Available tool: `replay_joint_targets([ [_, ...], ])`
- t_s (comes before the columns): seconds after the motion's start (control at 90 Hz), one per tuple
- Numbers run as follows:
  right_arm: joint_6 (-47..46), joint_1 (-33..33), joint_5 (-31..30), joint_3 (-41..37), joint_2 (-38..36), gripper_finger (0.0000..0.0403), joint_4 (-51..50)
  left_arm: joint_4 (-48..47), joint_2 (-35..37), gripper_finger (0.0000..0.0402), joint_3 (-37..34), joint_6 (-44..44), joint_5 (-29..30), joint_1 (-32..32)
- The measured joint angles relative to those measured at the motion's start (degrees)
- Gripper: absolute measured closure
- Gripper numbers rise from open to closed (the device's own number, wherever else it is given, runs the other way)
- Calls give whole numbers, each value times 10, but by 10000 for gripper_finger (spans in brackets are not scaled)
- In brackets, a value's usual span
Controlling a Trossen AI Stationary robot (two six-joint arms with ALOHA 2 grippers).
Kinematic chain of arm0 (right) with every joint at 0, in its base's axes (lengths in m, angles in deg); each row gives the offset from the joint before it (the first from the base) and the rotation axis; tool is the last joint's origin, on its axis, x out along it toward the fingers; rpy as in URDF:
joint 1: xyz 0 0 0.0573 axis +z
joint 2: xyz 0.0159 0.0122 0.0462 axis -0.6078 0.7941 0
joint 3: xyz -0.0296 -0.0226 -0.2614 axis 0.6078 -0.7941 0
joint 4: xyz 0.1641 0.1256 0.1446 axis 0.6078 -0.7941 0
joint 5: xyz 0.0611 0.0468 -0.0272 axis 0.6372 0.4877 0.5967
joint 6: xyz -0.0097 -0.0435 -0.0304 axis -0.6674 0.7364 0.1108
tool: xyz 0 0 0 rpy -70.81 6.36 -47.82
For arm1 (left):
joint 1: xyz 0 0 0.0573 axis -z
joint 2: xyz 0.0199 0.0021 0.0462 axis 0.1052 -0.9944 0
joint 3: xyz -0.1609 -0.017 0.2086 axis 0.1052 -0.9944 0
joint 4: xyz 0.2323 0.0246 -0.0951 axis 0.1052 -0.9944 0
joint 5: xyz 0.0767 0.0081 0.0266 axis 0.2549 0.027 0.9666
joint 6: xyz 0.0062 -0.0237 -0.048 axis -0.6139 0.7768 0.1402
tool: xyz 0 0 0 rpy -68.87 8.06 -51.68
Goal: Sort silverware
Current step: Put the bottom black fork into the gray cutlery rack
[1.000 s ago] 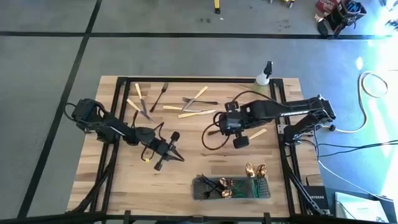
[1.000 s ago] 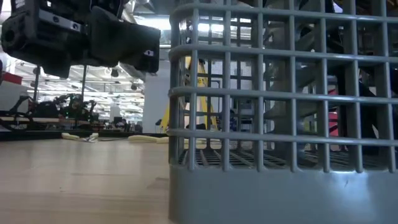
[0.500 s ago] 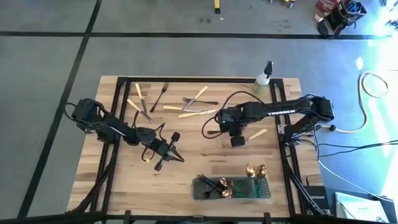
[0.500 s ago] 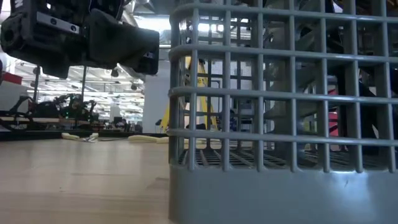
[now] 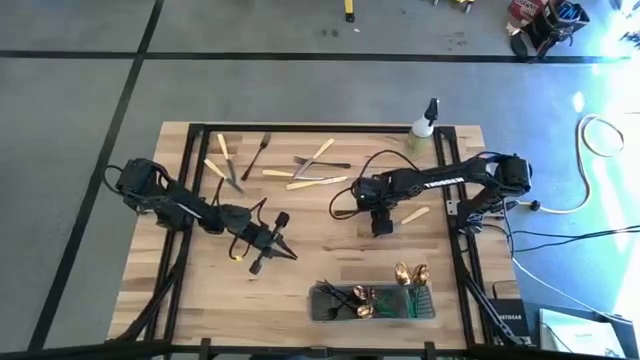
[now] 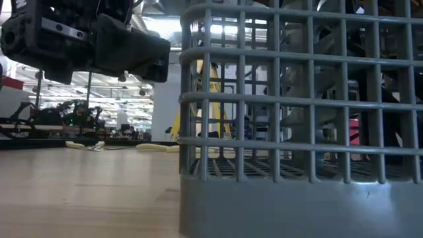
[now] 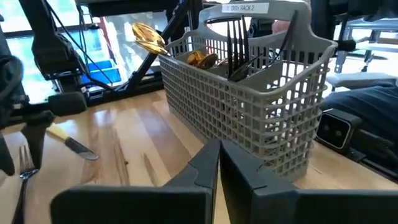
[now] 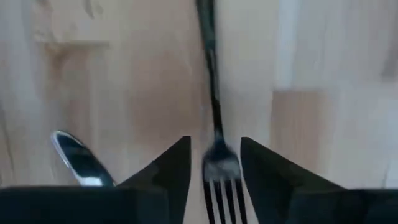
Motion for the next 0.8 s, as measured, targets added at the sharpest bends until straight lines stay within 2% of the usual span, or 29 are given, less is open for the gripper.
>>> replay_joint_targets([
  [0.122,-26,-34,40,0,-48,309,0,-1,0,402,0,1,0,0],
  [0.267,-81,-66,52,1,-148,315,-18,-2,0,402,0,1,0,0],
  [0.4,-191,-100,55,-48,-242,315,-45,-7,0,402,0,1,0,1],
  [0.456,-243,-117,77,-85,-278,308,-42,-7,0,402,0,0,-4,1],
  [0.533,-306,-137,102,-142,-323,285,-27,-12,0,402,0,-5,-9,1],
  [0.656,-394,-157,137,-220,-380,225,47,-18,0,402,0,-10,-10,1],
  [0.8,-449,-159,173,-278,-404,150,114,-19,0,402,0,-10,-11,1],
])
